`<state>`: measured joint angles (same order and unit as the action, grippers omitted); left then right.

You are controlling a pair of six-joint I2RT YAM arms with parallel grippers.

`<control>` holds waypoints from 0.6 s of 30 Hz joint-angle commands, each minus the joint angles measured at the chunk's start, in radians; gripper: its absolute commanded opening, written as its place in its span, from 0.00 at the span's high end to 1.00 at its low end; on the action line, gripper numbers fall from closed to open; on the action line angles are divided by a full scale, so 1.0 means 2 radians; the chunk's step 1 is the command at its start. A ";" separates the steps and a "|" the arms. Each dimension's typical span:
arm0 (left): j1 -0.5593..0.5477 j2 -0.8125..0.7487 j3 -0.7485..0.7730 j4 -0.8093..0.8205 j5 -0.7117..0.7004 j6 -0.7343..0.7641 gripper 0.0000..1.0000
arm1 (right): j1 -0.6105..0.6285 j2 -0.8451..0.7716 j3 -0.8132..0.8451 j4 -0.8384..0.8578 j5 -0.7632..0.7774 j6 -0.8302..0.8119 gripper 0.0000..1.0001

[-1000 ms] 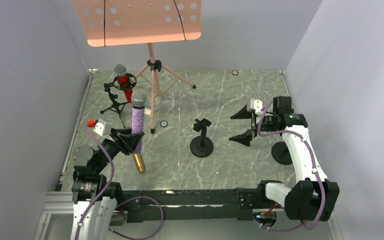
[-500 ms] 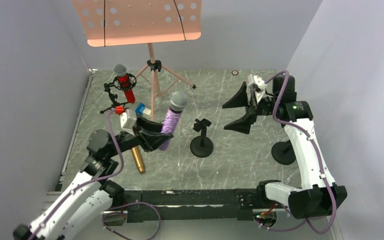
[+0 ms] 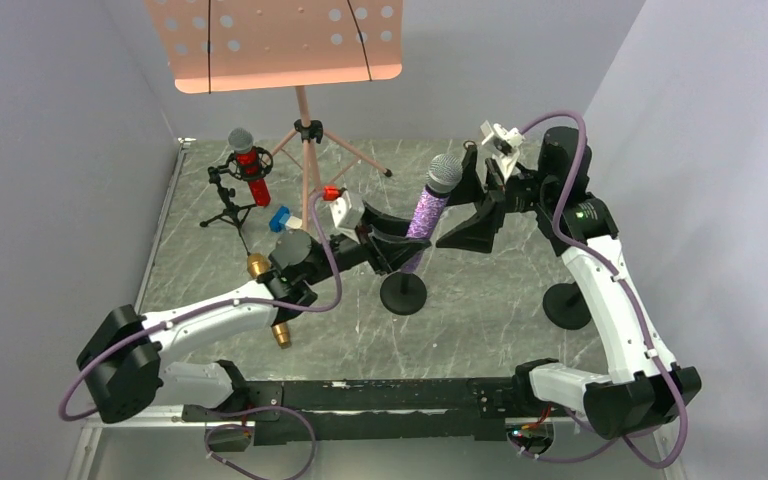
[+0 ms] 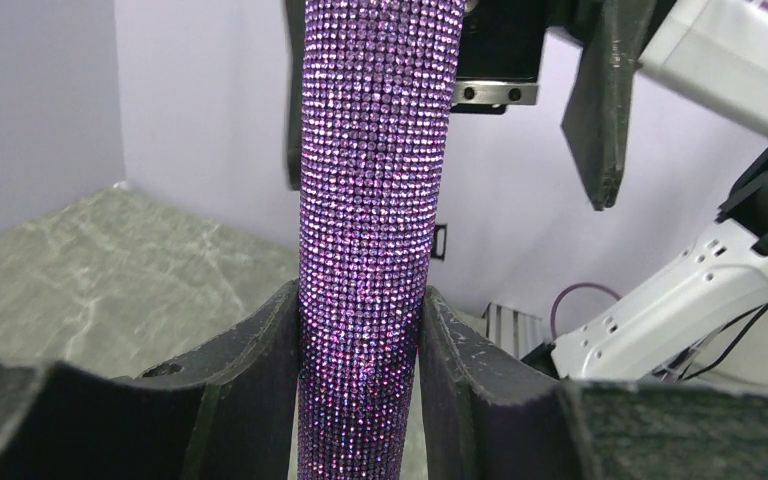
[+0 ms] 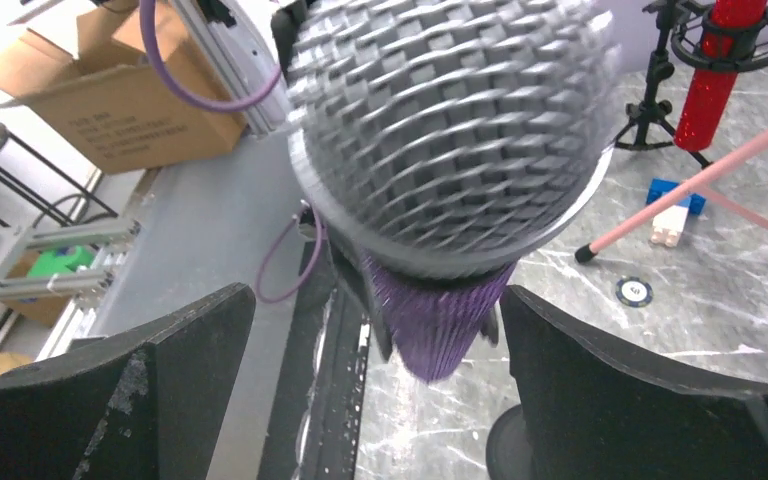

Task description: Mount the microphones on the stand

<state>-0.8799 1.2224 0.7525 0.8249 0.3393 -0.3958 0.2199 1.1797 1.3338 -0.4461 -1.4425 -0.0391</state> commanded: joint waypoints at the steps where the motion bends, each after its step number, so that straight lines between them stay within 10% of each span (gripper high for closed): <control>1: -0.033 0.020 0.043 0.114 -0.037 0.000 1.00 | 0.004 0.001 -0.001 0.183 0.009 0.199 0.02; 10: -0.046 0.034 0.031 0.134 -0.058 -0.006 1.00 | -0.016 0.017 -0.131 0.874 0.046 0.740 0.10; 18: -0.047 0.056 0.029 0.159 -0.066 -0.025 1.00 | -0.014 0.008 -0.143 0.826 0.057 0.699 0.15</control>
<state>-0.9668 1.3071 0.7876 1.0157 0.2310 -0.4110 0.1860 1.2198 1.0630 1.0447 -1.3678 1.2625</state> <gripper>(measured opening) 0.438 0.859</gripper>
